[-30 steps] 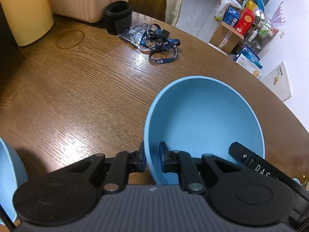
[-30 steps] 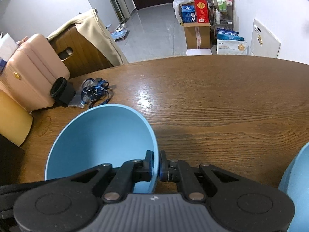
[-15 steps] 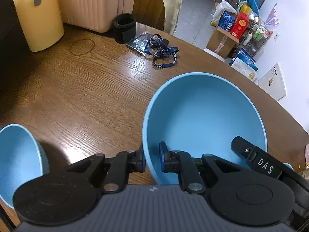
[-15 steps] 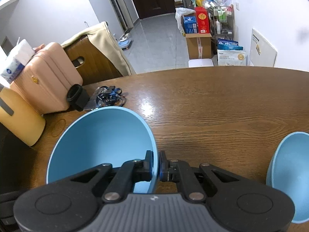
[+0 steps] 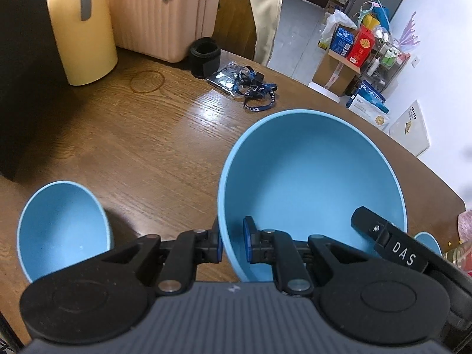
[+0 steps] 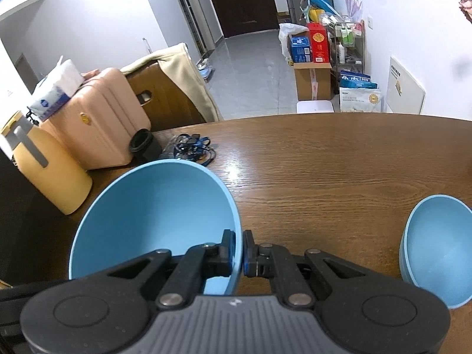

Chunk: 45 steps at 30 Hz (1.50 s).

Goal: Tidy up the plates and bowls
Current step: 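Lift the bowl with both grippers and carry it over another light-blue bowl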

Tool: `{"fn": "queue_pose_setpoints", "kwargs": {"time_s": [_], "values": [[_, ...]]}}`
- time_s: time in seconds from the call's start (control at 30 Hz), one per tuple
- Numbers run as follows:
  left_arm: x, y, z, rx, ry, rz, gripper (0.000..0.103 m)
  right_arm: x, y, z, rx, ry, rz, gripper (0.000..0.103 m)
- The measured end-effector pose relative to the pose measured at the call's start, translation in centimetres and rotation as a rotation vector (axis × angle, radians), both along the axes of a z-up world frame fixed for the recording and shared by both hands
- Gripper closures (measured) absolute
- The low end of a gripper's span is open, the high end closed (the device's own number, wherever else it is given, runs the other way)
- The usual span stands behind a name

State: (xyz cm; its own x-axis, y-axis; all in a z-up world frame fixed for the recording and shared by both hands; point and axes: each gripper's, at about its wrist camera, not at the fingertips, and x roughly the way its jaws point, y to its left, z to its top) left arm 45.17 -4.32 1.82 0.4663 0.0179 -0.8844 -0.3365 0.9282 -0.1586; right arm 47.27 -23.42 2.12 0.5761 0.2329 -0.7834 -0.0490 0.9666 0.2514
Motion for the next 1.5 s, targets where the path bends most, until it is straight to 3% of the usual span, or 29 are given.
{"fn": "queue_pose_setpoints", "kwargs": {"time_s": [0.73,1.5], "values": [[-6.0,6.7,2.2,0.029,-0.012,0.012,0.089,-5.5,7.3,2.0,-0.002,-0.011,0.051,0.097],[-9.6,15.3,1.1,0.023,0.014,0.116,0.089,-8.3,16.6,1.0,-0.018,0.019,0.173,0.097]]}}
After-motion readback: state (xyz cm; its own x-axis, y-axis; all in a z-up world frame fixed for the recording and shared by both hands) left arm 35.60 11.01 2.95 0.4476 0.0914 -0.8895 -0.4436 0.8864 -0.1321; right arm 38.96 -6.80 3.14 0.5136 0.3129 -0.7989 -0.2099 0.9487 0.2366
